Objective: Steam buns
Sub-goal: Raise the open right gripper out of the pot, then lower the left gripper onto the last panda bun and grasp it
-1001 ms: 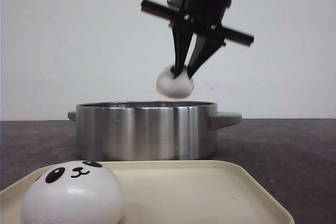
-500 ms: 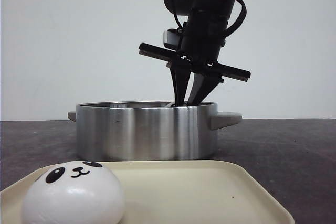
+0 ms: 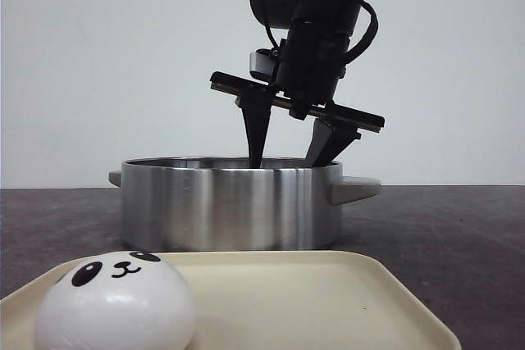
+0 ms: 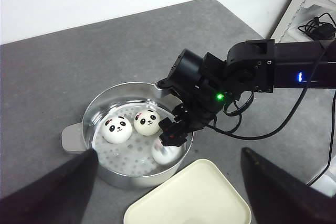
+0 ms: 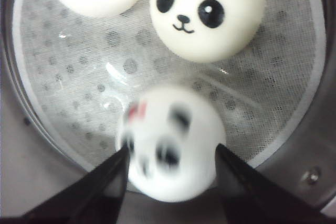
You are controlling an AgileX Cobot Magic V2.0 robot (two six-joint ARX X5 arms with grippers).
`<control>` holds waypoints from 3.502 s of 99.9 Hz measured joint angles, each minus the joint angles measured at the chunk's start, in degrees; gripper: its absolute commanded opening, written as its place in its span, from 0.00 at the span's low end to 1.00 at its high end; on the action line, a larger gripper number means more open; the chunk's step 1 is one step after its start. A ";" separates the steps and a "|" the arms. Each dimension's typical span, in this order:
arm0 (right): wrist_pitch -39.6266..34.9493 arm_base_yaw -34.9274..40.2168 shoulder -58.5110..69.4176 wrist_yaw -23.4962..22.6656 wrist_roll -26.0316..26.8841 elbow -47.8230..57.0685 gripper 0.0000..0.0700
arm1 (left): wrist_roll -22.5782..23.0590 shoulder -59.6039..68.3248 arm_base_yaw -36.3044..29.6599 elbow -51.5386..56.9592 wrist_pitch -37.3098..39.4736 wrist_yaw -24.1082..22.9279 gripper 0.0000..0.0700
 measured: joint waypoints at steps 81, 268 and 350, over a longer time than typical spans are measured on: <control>-9.29 11.87 -25.35 21.92 -19.41 24.20 0.00 | -0.20 4.72 0.00 -4.63 -7.19 2.29 0.74; -21.31 20.33 -67.98 54.27 -9.25 -5.99 0.00 | -19.32 30.21 -18.84 -46.71 21.22 -0.09 0.82; -21.27 20.31 -68.00 54.34 -9.14 -5.99 0.00 | -9.42 32.13 -18.45 -46.36 20.85 -0.11 0.00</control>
